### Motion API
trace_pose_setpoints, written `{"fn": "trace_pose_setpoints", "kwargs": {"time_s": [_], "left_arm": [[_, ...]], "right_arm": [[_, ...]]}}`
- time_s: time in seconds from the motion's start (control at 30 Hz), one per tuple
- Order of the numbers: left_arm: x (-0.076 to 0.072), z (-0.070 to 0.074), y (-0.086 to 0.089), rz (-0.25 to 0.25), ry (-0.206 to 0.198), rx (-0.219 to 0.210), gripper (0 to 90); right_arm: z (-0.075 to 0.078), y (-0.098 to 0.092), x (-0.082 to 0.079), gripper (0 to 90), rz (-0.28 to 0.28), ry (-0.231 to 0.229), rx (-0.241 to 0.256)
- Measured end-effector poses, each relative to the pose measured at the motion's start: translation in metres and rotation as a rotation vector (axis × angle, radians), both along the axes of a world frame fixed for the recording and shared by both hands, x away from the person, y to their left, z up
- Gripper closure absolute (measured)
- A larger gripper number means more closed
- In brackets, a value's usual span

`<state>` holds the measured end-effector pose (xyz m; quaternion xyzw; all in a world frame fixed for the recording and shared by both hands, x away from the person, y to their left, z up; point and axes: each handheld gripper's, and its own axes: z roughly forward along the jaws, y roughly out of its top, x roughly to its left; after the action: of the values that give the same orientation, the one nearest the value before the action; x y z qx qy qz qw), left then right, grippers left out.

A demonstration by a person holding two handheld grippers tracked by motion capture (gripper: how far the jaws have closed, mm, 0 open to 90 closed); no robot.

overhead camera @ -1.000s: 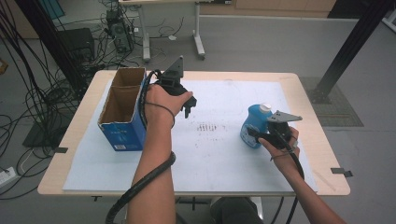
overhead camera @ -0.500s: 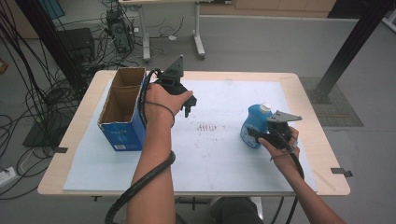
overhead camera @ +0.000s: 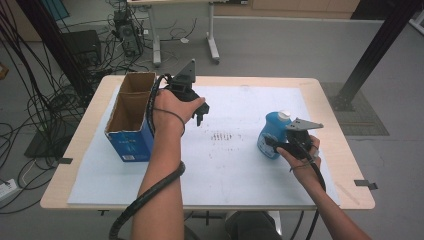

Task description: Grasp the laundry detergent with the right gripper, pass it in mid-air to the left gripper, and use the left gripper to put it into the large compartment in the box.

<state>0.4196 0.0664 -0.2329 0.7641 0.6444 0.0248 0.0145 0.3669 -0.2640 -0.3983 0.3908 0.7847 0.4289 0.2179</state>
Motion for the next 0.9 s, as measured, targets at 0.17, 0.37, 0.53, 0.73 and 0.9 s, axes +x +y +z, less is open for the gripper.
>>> {"fn": "trace_pose_setpoints", "kwargs": {"time_s": [0.17, 0.37, 0.53, 0.73, 0.9], "left_arm": [[0.002, 0.005, -0.002, -0.019, -0.004, -0.002, 5.7], [0.002, 0.014, -0.004, -0.08, -0.011, -0.035, 5.2], [0.003, 0.015, -0.003, -0.135, 0.006, -0.047, 5.1], [0.006, 0.027, 0.0, -0.213, 0.007, -0.039, 5.2], [0.007, 0.043, -0.004, -0.302, 0.005, -0.023, 5.3]], "right_arm": [[0.002, 0.0, 0.001, 44.2, -0.003, 0.014, 0.0], [0.006, -0.001, 0.005, 44.3, -0.003, 0.052, -0.001], [0.01, -0.006, 0.009, 44.4, -0.013, 0.09, 0.004], [0.025, -0.009, 0.017, 44.3, -0.002, 0.118, 0.006], [0.042, -0.005, 0.029, 44.2, 0.038, 0.162, 0.01]]}}
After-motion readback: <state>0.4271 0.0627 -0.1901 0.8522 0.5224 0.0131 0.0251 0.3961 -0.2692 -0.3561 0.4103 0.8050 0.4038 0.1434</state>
